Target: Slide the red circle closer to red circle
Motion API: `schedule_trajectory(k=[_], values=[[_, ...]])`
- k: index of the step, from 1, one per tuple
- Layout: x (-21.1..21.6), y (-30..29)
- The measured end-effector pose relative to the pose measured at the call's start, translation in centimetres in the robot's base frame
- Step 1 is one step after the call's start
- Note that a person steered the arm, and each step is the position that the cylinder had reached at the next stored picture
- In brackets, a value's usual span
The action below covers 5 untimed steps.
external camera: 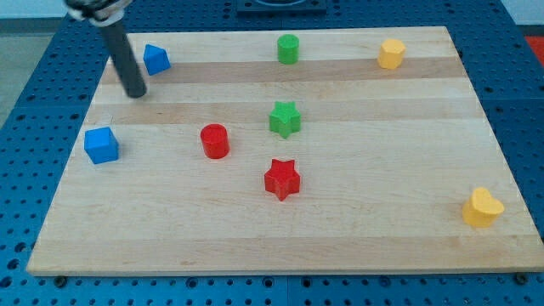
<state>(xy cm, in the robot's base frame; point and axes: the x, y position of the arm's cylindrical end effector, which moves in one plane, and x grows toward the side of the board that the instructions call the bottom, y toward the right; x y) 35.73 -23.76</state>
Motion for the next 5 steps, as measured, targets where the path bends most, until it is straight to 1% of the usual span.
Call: schedule_trajectory(k=[1, 2, 3, 4, 5], values=[[1.3, 2.1], [2.3, 7.0], [2.5, 9.3], [3.1, 8.1], [5.0, 6.7]])
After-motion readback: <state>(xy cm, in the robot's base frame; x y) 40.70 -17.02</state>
